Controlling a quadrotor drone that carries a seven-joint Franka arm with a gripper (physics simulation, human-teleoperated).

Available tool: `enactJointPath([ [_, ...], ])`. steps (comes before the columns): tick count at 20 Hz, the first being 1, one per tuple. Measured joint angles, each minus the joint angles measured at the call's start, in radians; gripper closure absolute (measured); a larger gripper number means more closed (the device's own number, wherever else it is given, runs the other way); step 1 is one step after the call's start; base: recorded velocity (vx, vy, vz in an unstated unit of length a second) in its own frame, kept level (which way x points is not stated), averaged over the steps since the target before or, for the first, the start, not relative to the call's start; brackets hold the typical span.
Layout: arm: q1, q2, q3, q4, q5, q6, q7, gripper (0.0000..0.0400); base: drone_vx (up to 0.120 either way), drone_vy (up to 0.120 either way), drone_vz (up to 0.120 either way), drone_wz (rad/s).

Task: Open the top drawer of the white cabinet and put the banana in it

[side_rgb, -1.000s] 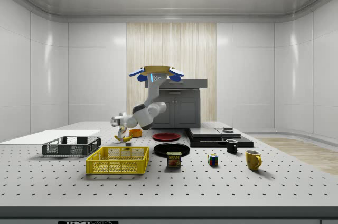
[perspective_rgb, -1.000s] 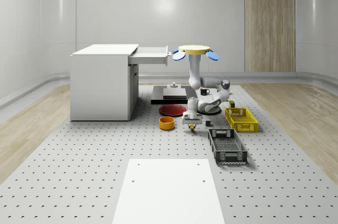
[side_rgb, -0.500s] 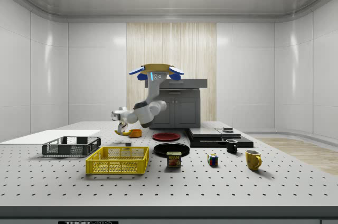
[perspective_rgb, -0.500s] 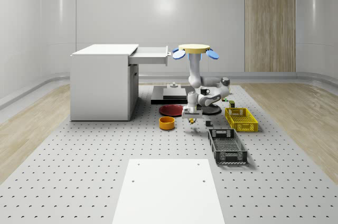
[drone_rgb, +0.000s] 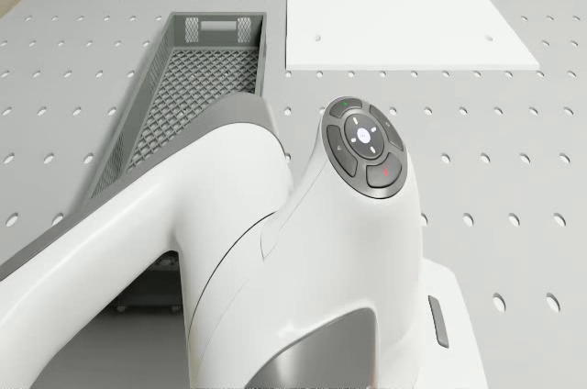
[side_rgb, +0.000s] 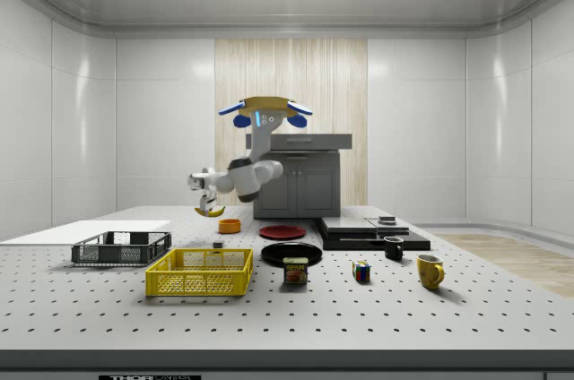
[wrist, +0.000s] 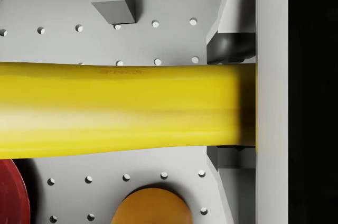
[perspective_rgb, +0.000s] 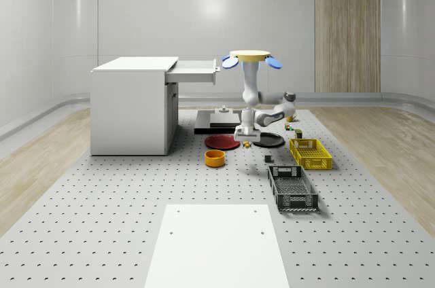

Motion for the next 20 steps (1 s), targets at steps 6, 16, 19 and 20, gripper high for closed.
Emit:
enactJointPath([
  [6,0.000,-0.004,-0.006,-0.001,-0.007,0.001,0.000,0.0207,-0.120,0.000,0.120,0.000],
  [16,0.002,-0.010,-0.008,-0.001,-0.011,0.007,-0.002,0.0207,-0.120,0.000,0.120,0.000],
  [19,0.002,-0.012,-0.008,-0.001,-0.012,0.008,-0.002,0.0207,-0.120,0.000,0.120,0.000],
  [20,0.002,-0.012,-0.008,-0.001,-0.012,0.009,-0.002,0.0207,-0.120,0.000,0.120,0.000],
])
